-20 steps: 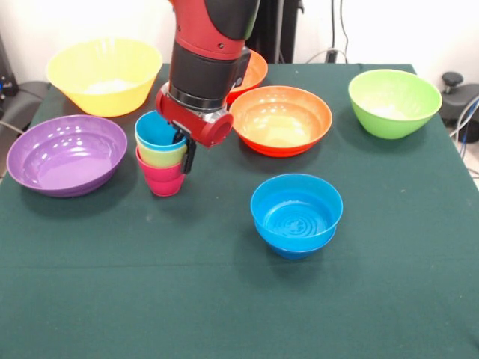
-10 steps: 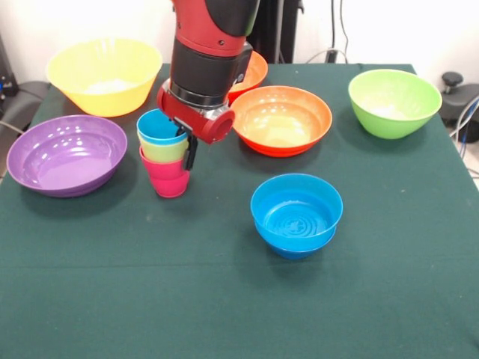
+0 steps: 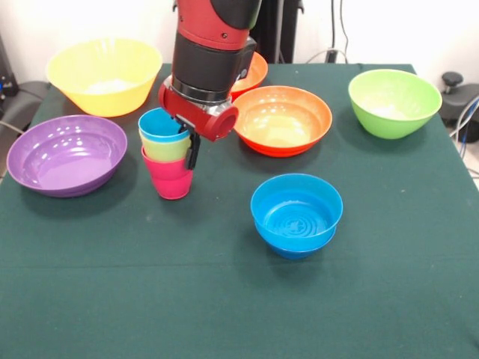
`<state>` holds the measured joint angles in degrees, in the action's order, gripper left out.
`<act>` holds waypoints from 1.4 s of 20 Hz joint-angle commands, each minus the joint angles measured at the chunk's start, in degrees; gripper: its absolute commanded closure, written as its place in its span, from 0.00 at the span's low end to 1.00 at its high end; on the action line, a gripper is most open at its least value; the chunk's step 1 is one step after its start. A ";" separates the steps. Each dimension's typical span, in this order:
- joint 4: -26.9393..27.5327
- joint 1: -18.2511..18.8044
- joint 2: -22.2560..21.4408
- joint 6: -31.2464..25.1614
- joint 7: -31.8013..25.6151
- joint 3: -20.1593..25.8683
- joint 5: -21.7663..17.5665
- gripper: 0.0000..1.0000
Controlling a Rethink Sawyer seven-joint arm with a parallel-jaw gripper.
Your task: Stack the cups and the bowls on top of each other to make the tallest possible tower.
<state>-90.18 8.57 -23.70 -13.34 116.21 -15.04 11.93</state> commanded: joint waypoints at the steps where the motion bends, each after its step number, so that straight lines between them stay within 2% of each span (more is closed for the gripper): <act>1: -0.09 -0.15 -0.25 -6.86 5.57 6.24 0.24 1.00; 13: 1.61 -1.43 -1.83 -11.56 5.53 4.56 0.14 1.00; 28: 9.77 -3.81 -3.02 -24.94 6.60 1.71 -0.25 1.00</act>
<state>-87.43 6.46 -26.46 -29.02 116.21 -15.89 11.89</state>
